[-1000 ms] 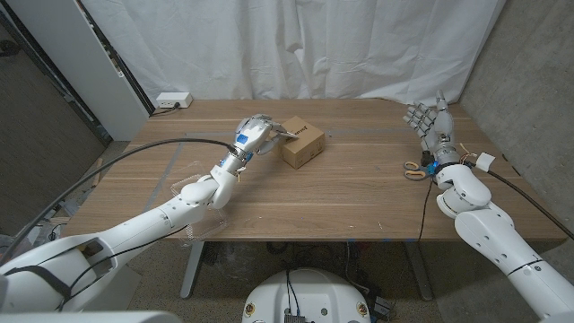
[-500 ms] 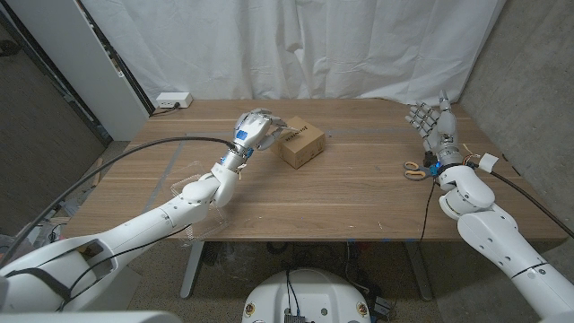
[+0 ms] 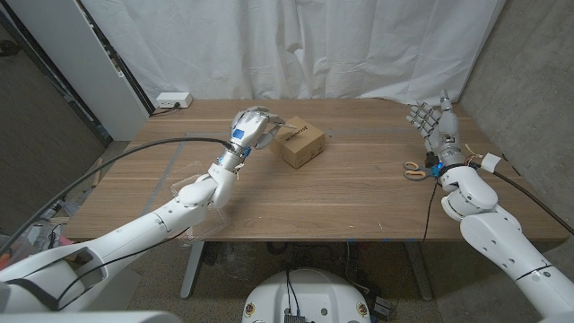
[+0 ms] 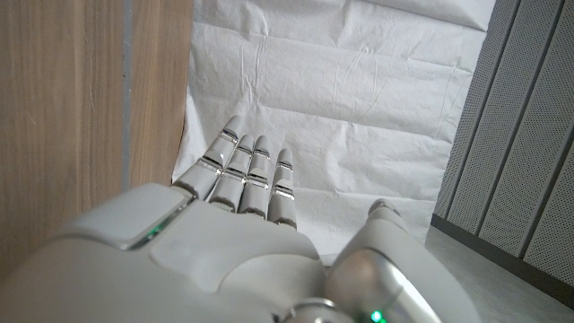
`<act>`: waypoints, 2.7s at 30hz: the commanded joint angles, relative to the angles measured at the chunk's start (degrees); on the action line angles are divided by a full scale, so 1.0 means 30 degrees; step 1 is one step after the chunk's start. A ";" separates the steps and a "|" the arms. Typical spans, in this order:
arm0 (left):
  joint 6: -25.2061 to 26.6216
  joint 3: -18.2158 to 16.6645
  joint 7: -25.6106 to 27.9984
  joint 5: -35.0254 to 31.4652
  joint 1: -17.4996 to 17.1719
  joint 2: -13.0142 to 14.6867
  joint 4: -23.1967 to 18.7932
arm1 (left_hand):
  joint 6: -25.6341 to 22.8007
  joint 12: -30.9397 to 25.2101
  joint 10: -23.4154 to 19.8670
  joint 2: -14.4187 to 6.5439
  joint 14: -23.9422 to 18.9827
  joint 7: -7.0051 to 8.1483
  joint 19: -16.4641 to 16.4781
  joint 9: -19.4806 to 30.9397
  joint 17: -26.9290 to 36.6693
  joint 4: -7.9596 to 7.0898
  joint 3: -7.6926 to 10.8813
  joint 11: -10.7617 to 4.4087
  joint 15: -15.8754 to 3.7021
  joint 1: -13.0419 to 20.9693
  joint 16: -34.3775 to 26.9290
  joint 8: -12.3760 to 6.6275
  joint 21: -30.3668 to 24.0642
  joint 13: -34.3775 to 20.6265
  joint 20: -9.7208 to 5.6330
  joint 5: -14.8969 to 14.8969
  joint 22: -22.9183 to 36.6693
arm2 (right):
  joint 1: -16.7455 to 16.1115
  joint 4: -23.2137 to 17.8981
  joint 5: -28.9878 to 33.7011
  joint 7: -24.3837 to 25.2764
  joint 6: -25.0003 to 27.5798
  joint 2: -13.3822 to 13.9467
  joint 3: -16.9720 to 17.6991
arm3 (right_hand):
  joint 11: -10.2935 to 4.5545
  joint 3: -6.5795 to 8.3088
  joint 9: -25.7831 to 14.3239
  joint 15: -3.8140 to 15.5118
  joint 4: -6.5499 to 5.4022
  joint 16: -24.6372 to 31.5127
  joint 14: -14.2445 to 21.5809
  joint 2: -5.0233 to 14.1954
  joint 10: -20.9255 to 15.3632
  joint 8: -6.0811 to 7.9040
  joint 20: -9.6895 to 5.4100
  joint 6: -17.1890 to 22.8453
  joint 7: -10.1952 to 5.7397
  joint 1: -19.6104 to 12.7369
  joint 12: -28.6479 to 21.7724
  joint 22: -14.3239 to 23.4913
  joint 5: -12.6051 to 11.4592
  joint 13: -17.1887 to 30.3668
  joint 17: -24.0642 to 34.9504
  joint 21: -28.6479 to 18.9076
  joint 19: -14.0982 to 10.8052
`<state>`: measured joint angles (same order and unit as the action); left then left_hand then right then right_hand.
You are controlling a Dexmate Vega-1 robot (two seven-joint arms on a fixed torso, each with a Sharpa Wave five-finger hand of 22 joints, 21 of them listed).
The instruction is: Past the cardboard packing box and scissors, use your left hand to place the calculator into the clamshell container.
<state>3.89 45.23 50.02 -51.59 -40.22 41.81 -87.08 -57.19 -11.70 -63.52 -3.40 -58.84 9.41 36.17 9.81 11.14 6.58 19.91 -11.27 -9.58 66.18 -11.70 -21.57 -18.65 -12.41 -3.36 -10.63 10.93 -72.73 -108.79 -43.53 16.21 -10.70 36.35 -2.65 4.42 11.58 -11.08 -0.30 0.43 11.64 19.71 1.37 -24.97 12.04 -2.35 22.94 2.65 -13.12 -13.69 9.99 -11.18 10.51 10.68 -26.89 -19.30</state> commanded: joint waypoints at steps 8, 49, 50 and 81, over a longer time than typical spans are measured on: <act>0.1006 -0.2008 -0.1517 0.0527 -0.2417 0.1085 -0.3629 | -0.3112 -0.0069 -0.0251 0.0001 -0.0331 -0.0894 0.0149 0.0161 0.0095 -0.0101 0.0205 -0.0007 -0.1127 0.0059 0.0023 0.0121 -0.0132 -0.0076 -0.2178 -0.0079 0.0026 | -0.0758 -0.0180 -0.0053 -0.0532 -0.0436 0.0092 0.0559 | -0.0028 -0.0111 -0.0024 0.0007 0.0007 -0.0016 0.0183 0.0012 -0.0175 -0.0127 -0.0242 0.0144 -0.0060 0.0147 0.0073 0.0094 -0.0046 0.0100 0.0057 0.0112 -0.0193; 0.2823 -0.5410 -0.2776 0.1776 -0.6729 0.2187 -0.8029 | -0.3243 -0.0041 -0.0300 0.0107 -0.0457 -0.0937 0.0119 0.0212 0.0148 -0.0224 0.0573 -0.0002 -0.1129 0.0002 0.0038 0.0420 -0.0144 -0.0288 -0.2153 -0.0064 0.0040 | -0.1735 -0.0584 -0.0336 -0.1152 -0.0496 0.0276 0.1816 | -0.0004 -0.0148 -0.0026 -0.0014 0.0057 -0.0054 0.0192 0.0040 -0.0209 -0.0143 -0.0242 0.0171 -0.0009 0.0152 0.0130 0.0103 -0.0042 0.0104 0.0058 0.0341 -0.0284; 0.2839 -0.5515 -0.2755 0.1825 -0.6874 0.2224 -0.8160 | -0.3237 -0.0041 -0.0301 0.0110 -0.0458 -0.0945 0.0133 0.0212 0.0148 -0.0223 0.0575 -0.0003 -0.1129 0.0003 0.0039 0.0424 -0.0150 -0.0289 -0.2169 -0.0064 0.0040 | -0.1774 -0.0605 -0.0368 -0.1183 -0.0491 0.0279 0.1854 | -0.0008 -0.0149 -0.0026 -0.0001 0.0058 -0.0056 0.0189 0.0041 -0.0224 -0.0146 -0.0241 0.0165 -0.0008 0.0153 0.0126 0.0103 -0.0042 0.0104 0.0058 0.0346 -0.0287; 0.3003 -0.7653 -0.1704 0.2205 -0.9856 0.2669 -0.9736 | -0.3278 -0.0054 -0.0355 0.0174 -0.0605 -0.0985 0.0152 0.0235 0.0184 -0.0297 0.0807 0.0002 -0.1134 -0.0058 0.0010 0.0543 -0.0194 -0.0407 -0.2207 -0.0052 0.0051 | -0.2275 -0.1385 0.0076 -0.0777 -0.0093 0.0175 0.2394 | 0.0006 -0.0171 -0.0028 -0.0010 0.0090 -0.0081 0.0182 0.0076 -0.0219 -0.0156 -0.0262 0.0180 -0.0020 0.0158 0.0173 0.0109 -0.0036 0.0107 0.0059 0.0509 -0.0355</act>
<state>13.07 24.48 43.77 -45.68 -66.94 49.51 -115.16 -58.11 -11.47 -64.13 -2.76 -59.96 8.50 36.16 10.01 11.61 5.66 21.75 -11.28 -10.11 65.83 -11.60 -19.67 -18.86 -13.00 -3.36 -10.58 10.95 -79.63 -112.56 -43.50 13.39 -11.82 37.17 4.15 4.73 11.31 -11.06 -0.30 0.70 11.44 19.71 1.37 -25.28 11.65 -2.35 22.94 2.65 -13.12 -13.25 9.99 -11.18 10.51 10.68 -25.38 -19.69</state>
